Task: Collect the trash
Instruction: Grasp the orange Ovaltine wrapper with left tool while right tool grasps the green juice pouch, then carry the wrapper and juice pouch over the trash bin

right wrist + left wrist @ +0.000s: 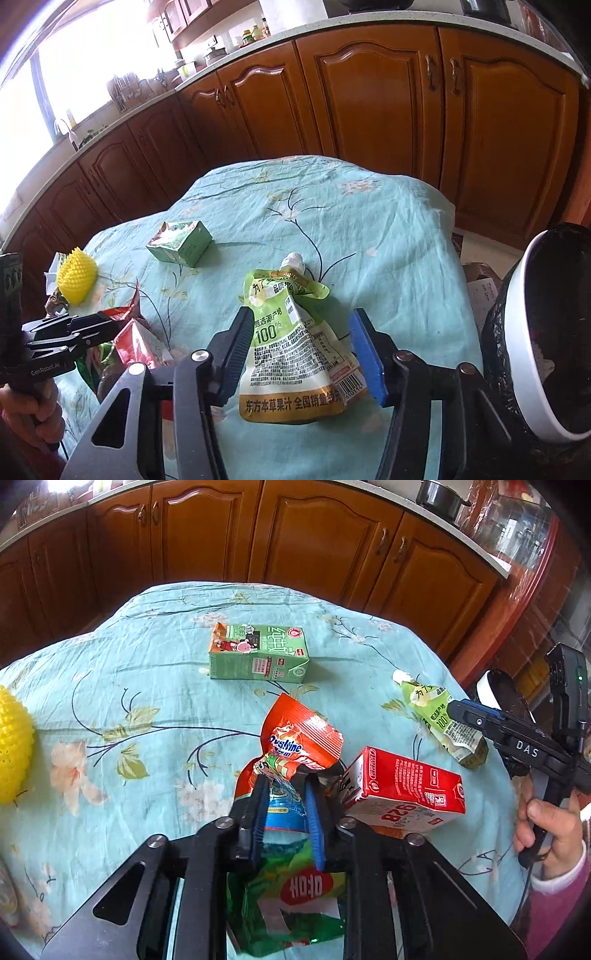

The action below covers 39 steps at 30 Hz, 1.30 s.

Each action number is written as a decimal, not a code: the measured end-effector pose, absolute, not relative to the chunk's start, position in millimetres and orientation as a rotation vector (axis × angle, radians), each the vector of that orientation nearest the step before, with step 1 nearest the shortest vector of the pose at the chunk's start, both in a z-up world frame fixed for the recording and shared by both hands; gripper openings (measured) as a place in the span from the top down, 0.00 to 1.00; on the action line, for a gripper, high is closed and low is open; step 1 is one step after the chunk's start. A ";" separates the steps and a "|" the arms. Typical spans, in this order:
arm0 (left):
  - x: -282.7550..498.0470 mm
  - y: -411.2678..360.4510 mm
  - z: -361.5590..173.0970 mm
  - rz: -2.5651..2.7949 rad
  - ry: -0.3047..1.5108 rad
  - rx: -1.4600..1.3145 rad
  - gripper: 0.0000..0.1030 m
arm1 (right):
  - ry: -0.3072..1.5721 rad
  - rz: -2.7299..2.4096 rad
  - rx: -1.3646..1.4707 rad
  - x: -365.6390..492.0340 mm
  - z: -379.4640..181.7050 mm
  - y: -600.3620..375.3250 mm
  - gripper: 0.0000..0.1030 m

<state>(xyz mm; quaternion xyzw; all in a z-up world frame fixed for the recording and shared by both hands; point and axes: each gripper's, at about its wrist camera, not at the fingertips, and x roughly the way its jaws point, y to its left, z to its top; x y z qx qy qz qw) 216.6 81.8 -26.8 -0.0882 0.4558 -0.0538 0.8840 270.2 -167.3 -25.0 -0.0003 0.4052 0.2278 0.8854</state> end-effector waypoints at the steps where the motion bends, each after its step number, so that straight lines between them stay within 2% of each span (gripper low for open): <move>1: 218.1 81.7 -28.8 -0.119 0.953 -0.191 0.94 | 0.848 0.471 -0.020 271.9 -28.1 -163.5 0.55; 3: 219.5 82.3 -30.9 -0.124 0.949 -0.203 0.96 | 0.858 0.469 -0.056 274.5 -34.9 -157.7 0.72; 9: 216.7 84.6 -24.9 -0.129 0.906 -0.228 0.99 | 0.834 0.500 -0.050 267.1 -33.1 -156.8 0.94; 10: 215.6 85.8 -22.5 -0.130 0.897 -0.231 0.99 | 0.828 0.500 -0.042 265.7 -30.8 -157.7 0.96; 27: 195.8 70.2 26.2 -0.170 0.755 -0.232 1.00 | 0.729 0.480 0.171 233.5 8.1 -213.3 0.97; 39: 201.6 11.9 41.8 -0.294 0.740 -0.188 1.00 | 0.694 0.425 0.221 209.8 14.5 -250.9 0.97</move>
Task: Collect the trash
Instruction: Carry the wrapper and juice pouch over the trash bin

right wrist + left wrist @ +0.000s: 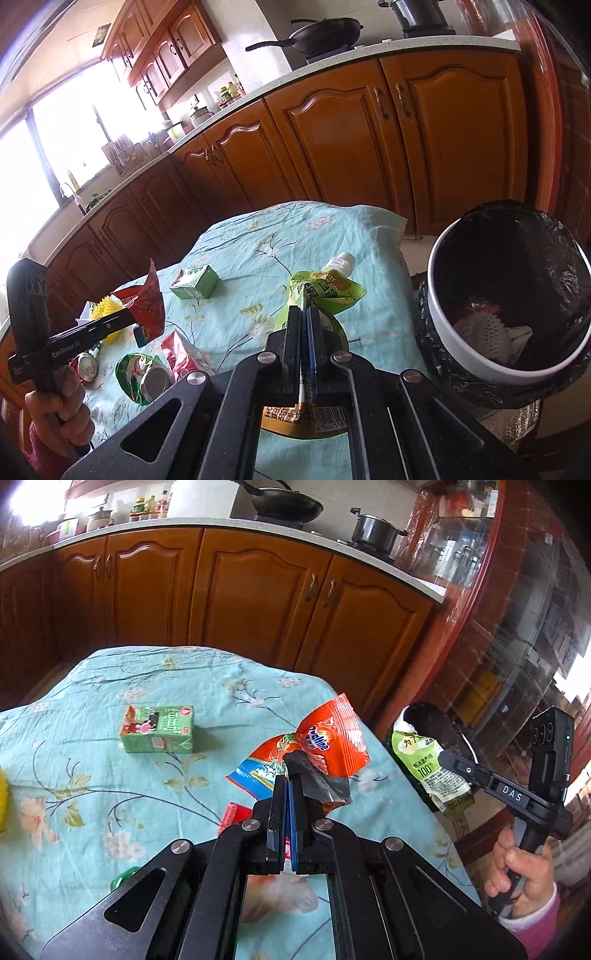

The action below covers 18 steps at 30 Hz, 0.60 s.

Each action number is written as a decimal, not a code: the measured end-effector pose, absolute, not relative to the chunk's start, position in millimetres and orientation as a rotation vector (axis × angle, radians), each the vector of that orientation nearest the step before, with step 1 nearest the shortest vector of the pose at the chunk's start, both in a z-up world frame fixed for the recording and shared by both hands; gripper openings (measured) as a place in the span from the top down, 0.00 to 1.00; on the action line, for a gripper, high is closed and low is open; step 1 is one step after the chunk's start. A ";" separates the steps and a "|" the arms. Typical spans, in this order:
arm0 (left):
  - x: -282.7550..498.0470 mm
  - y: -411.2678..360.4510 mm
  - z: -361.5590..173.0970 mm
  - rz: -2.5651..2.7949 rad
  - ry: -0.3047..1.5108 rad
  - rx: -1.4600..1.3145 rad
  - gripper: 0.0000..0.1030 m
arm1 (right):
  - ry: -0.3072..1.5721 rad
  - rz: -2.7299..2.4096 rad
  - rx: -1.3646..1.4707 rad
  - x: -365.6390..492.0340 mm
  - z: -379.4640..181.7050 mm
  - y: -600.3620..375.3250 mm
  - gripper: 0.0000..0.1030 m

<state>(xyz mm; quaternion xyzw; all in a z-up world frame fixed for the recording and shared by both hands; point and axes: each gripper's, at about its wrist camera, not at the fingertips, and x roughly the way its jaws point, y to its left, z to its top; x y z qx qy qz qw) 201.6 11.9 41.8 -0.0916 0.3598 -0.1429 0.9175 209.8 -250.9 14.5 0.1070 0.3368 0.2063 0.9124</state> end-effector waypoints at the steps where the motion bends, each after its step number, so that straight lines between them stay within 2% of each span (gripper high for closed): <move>1: 202.0 5.4 42.3 -0.307 0.742 -0.183 1.00 | 0.692 0.419 0.224 208.2 14.9 -254.3 0.97; 18: 208.5 -92.4 45.2 -0.476 0.774 -0.093 1.00 | 0.651 0.316 0.272 182.3 20.8 -318.5 0.97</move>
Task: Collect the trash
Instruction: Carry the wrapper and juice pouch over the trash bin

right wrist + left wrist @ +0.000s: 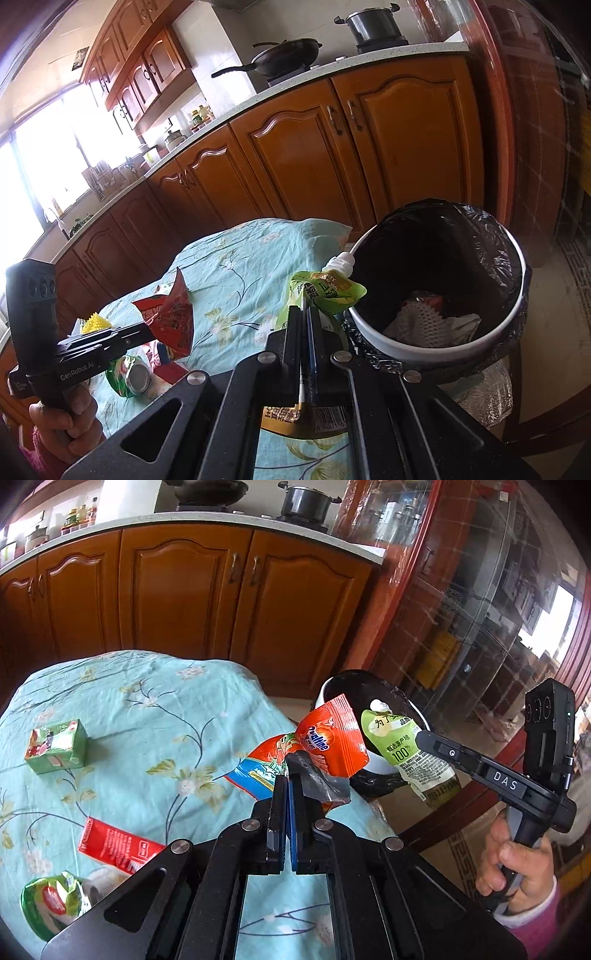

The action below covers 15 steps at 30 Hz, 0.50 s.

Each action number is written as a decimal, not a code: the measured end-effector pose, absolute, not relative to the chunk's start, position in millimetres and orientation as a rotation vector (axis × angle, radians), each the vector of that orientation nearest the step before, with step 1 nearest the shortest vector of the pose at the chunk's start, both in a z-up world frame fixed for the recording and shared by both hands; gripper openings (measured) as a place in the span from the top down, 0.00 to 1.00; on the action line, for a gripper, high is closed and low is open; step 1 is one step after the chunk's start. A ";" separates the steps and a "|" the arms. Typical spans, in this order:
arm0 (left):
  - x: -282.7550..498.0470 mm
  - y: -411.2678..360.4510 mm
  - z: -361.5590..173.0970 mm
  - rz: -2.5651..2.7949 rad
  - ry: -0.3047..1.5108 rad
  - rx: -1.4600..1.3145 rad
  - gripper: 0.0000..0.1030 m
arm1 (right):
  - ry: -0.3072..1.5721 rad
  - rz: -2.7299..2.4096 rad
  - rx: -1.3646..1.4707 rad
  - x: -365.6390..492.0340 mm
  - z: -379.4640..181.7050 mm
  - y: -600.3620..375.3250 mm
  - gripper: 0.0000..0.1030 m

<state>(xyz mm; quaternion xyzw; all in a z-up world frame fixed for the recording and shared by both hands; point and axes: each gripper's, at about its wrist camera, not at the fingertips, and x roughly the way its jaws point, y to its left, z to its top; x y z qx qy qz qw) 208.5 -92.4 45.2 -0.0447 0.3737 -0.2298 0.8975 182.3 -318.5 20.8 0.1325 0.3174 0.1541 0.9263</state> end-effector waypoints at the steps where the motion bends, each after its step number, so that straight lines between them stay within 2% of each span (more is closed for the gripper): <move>1: 208.6 -95.9 45.5 -0.481 0.775 -0.089 1.00 | 0.648 0.310 0.274 181.2 21.3 -321.8 0.97; 15: 219.9 -149.0 54.2 -0.532 0.777 -0.018 1.00 | 0.617 0.263 0.313 176.7 23.6 -363.5 0.97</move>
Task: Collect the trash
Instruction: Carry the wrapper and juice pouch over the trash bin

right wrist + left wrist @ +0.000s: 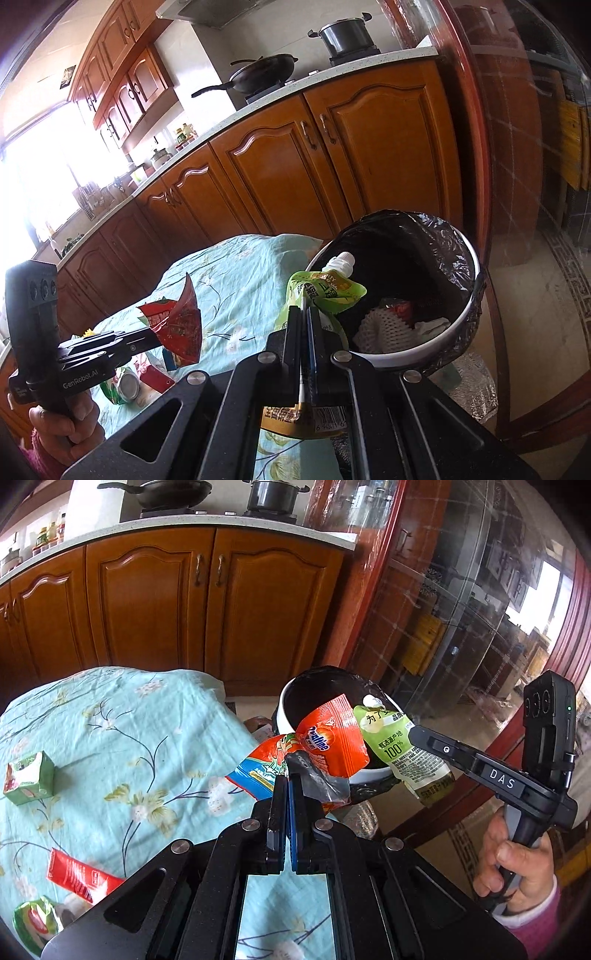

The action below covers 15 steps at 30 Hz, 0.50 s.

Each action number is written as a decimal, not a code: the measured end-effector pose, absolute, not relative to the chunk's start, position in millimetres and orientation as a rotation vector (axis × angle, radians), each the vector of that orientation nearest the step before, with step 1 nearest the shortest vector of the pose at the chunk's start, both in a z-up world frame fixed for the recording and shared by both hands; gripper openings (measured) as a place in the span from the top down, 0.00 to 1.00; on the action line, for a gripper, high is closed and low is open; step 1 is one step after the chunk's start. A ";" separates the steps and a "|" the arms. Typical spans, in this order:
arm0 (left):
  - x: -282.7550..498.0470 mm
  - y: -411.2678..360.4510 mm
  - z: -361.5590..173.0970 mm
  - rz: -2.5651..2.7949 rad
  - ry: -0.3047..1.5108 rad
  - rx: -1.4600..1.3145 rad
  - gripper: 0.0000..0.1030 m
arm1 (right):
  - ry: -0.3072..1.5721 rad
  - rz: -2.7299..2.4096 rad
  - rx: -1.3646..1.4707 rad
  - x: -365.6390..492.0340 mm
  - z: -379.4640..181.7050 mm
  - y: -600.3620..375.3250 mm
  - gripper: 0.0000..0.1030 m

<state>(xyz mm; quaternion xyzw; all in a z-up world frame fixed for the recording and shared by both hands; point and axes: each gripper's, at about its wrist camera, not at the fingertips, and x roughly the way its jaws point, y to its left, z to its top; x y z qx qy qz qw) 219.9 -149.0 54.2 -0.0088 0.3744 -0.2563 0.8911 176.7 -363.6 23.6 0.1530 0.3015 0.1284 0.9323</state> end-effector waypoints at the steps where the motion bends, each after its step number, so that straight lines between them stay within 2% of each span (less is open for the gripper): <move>1: 221.4 -152.6 54.2 -0.535 0.778 -0.013 1.00 | 0.616 0.260 0.315 176.8 23.7 -365.4 0.97; 15: 257.4 -205.8 58.3 -0.568 0.789 0.050 1.00 | 0.604 0.218 0.329 191.7 24.9 -395.7 0.97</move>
